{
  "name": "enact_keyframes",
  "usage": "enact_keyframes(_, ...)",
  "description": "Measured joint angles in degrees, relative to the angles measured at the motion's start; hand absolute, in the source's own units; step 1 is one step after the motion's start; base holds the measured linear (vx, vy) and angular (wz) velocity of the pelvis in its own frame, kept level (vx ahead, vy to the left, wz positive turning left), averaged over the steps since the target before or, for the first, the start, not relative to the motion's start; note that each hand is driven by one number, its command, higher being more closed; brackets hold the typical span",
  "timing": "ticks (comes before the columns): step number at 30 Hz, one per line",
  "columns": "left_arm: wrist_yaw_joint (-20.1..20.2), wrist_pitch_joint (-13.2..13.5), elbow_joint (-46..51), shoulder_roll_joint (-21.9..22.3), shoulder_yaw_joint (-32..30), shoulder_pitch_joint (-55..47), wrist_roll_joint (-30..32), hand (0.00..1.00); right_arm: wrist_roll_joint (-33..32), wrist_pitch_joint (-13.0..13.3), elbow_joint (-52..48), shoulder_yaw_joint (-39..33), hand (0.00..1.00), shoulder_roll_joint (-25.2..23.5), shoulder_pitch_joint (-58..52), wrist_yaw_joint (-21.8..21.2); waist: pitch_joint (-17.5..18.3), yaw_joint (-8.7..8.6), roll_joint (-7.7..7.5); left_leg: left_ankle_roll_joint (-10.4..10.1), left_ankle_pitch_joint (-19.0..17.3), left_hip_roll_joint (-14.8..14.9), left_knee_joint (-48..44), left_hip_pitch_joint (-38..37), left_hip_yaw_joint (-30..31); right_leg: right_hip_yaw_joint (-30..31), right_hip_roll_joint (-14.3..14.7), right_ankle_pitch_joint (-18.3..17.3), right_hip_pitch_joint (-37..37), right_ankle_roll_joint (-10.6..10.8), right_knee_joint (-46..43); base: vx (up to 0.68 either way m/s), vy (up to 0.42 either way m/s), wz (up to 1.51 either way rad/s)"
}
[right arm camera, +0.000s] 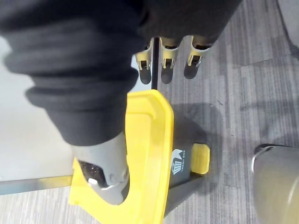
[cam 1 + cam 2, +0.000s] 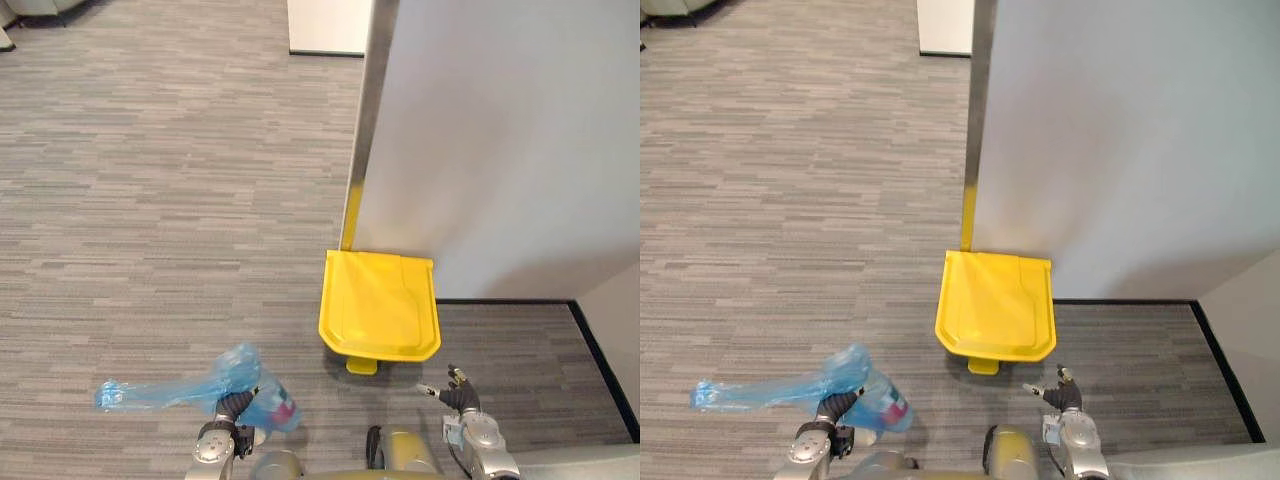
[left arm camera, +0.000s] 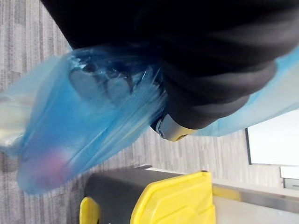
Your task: Gather rubbish on tea table into small bin, then transfer packed bag to large trash can.
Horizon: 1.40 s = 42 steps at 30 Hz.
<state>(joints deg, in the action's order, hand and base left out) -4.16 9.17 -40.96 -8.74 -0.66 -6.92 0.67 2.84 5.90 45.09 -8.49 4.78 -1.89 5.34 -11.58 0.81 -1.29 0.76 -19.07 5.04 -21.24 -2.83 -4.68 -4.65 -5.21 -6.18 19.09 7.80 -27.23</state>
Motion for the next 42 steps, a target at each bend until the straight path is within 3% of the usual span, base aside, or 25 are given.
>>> enact_keyframes(2,-0.18,-0.09,0.45,-0.62,-0.25,0.77,0.01,1.00,0.00,-0.11,-1.14,0.05,0.00,0.04,-0.02,0.17,-0.99,-0.05,-1.50,-0.82,-3.09,-0.41,-4.01,-0.16,-0.24,-2.52,-0.08,1.67,0.40,0.44,12.35,0.10,-0.095,0.15)
enact_keyframes(3,-0.32,-0.08,0.80,-0.71,-0.34,0.82,0.01,1.00,0.00,-0.11,-1.31,0.04,0.00,0.04,0.06,0.39,-1.25,0.02,-2.04,-1.46,-3.89,-0.76,-5.07,-0.42,-0.28,-3.18,-0.24,1.65,0.33,0.45,13.66,0.20,-0.121,0.08)
enact_keyframes(4,-0.78,-0.17,0.90,-0.38,-0.89,1.60,0.04,1.00,0.00,-0.13,-1.52,-0.30,0.00,0.55,0.45,0.82,-1.61,-0.03,-2.15,-2.37,-5.78,-0.57,-6.71,-1.15,-0.05,-2.79,-0.28,4.46,0.25,-0.88,12.50,0.26,-0.103,0.01)
enact_keyframes(6,-0.90,0.04,1.22,0.77,-0.98,3.44,0.05,1.00,-0.01,-0.17,-1.67,-1.35,0.00,0.91,1.08,0.98,-2.83,0.05,0.31,-2.79,-6.51,1.04,-4.77,-2.52,0.10,-3.13,1.05,4.31,0.46,-0.95,10.78,0.32,-0.118,0.03)
enact_keyframes(8,-0.88,0.02,2.16,0.79,-1.15,4.14,0.07,1.00,-0.05,-0.26,-1.67,-2.45,0.00,0.30,0.82,0.80,-2.97,-0.06,0.78,-3.25,-6.37,1.80,-1.23,-5.08,0.16,-3.65,1.51,2.87,1.18,-2.97,7.17,0.26,-0.106,0.07)
enact_keyframes(14,0.02,0.04,3.36,1.45,-1.05,4.80,0.10,1.00,-1.28,-0.18,-3.92,-5.20,0.00,0.09,-1.68,0.87,-1.91,-0.27,0.91,-6.20,-6.02,4.17,3.62,-9.97,0.90,-5.96,2.36,-3.76,2.48,-5.45,-2.33,0.20,-0.051,0.12)
enact_keyframes(17,0.40,0.03,3.34,1.78,-0.57,4.70,0.10,1.00,-1.28,-0.21,-3.76,-4.87,0.00,-0.64,-0.67,0.66,-1.82,-0.17,0.99,-7.30,-4.71,3.89,5.00,-9.75,0.30,-5.76,2.25,-3.92,3.37,-5.74,-2.34,0.13,-0.010,-0.05)
enact_keyframes(21,0.39,0.06,3.33,1.74,0.27,4.44,0.09,1.00,-1.24,-0.21,-3.12,-3.33,0.00,-1.98,-0.07,0.53,-0.96,0.01,0.64,-7.32,-3.06,3.05,5.61,-8.77,0.52,-5.77,1.60,-3.51,3.38,-6.29,-0.55,0.02,0.014,0.08)
enact_keyframes(28,0.28,0.06,3.22,1.48,0.54,3.93,0.05,1.00,-0.95,-0.21,-3.09,7.65,0.00,-1.94,4.97,-0.45,-0.67,0.23,0.84,-7.94,-1.34,2.46,6.76,-1.36,3.52,-8.10,0.20,0.10,7.32,-7.45,4.07,-0.05,-0.012,0.23)
enact_keyframes(33,0.02,0.21,4.31,1.24,0.59,4.51,-0.04,1.00,0.10,0.06,-5.06,13.56,0.00,-1.09,11.96,-0.24,-1.13,1.70,1.65,-8.04,-0.56,2.83,4.16,3.87,4.72,-9.74,0.03,2.51,8.38,-6.81,7.39,-0.07,-0.050,0.23)
enact_keyframes(36,-0.95,0.92,7.58,0.71,1.12,5.87,-0.16,1.00,1.45,0.23,-7.98,14.88,0.00,1.22,18.07,0.08,-3.48,3.07,1.68,-7.87,-0.76,2.81,2.77,7.71,5.46,-10.81,-0.43,3.94,9.93,-4.95,9.20,-0.11,-0.051,0.20)
enact_keyframes(42,-1.25,2.13,10.49,-1.02,2.84,7.31,-1.25,1.00,4.16,0.25,-11.76,16.19,0.00,8.37,24.74,1.44,-6.83,3.02,1.68,-7.65,-1.02,2.80,0.17,12.11,8.96,-11.26,-0.52,4.88,10.56,-3.51,10.50,-0.09,-0.053,0.30)
